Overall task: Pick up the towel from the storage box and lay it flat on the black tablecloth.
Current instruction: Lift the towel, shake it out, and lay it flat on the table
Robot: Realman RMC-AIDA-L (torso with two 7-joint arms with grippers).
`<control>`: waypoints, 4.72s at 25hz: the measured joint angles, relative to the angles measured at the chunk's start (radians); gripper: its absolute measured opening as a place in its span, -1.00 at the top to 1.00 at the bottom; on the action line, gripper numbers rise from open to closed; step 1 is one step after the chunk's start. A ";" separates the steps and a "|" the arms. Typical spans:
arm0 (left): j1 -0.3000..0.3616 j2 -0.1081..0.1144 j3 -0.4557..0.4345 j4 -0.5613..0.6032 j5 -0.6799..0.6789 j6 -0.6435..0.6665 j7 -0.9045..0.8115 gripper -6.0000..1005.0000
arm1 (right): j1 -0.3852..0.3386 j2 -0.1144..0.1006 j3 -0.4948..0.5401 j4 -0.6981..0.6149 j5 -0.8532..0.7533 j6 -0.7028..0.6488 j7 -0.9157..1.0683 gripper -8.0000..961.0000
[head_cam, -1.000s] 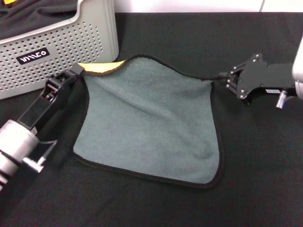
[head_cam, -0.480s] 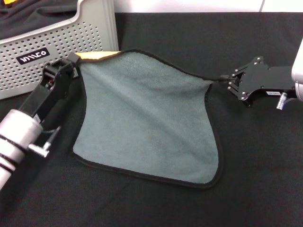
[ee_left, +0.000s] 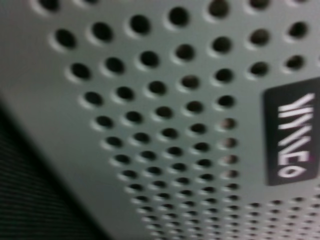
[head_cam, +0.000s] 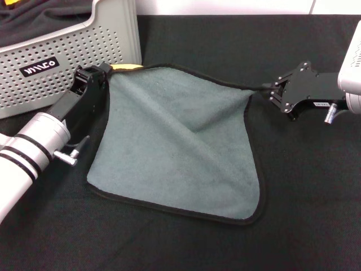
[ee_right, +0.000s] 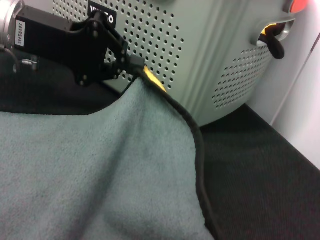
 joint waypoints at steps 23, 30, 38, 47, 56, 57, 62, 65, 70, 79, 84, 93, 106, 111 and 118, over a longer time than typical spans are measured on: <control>-0.057 -0.001 -0.003 -0.003 -0.013 -0.130 0.020 0.97 | 0.069 -0.001 -0.001 0.143 -0.001 0.158 -0.038 0.83; -0.021 -0.002 0.004 0.003 0.016 -0.019 0.021 0.97 | 0.056 0.001 -0.003 0.118 0.008 0.131 -0.059 0.83; 0.044 -0.001 0.004 0.016 0.032 0.066 0.051 0.97 | 0.053 -0.001 0.000 0.100 0.028 0.092 -0.057 0.82; -0.057 -0.002 -0.002 -0.045 0.029 0.022 0.134 0.97 | 0.094 0.001 0.001 0.156 0.035 0.107 -0.061 0.81; -0.099 -0.002 -0.006 -0.058 -0.014 -0.061 0.176 0.96 | 0.144 0.002 -0.002 0.224 0.035 0.151 -0.065 0.81; -0.100 -0.002 -0.007 -0.057 -0.023 -0.066 0.182 0.96 | 0.144 0.002 -0.003 0.224 0.035 0.157 -0.065 0.81; -0.104 -0.003 -0.006 -0.053 -0.063 -0.104 0.206 0.97 | 0.152 0.002 -0.001 0.235 0.030 0.176 -0.065 0.80; -0.113 -0.002 -0.007 -0.049 -0.067 -0.123 0.207 0.97 | 0.156 0.001 -0.002 0.243 0.028 0.187 -0.065 0.80; -0.121 -0.002 -0.007 -0.050 -0.063 -0.131 0.208 0.97 | 0.167 0.003 -0.006 0.257 0.027 0.193 -0.066 0.80; -0.134 -0.002 -0.004 -0.056 -0.059 -0.142 0.217 0.97 | 0.172 0.002 -0.006 0.262 0.032 0.192 -0.077 0.79; -0.093 -0.002 0.001 -0.057 -0.046 -0.078 0.214 0.97 | 0.150 0.003 -0.014 0.232 0.032 0.174 -0.084 0.79; 0.124 0.005 0.004 0.026 0.064 0.278 0.191 0.97 | -0.053 0.003 -0.066 -0.077 0.036 0.094 -0.091 0.78; 0.323 0.023 0.007 0.266 0.344 0.591 0.095 0.97 | -0.275 -0.006 0.026 -0.451 0.129 -0.397 -0.088 0.77; 0.428 0.040 0.001 0.335 0.345 0.740 0.094 0.96 | -0.296 -0.006 0.151 -0.486 0.188 -0.601 -0.082 0.77; 0.474 0.055 0.004 0.350 0.349 0.886 0.089 0.97 | -0.299 -0.005 0.379 -0.496 0.320 -0.944 -0.062 0.77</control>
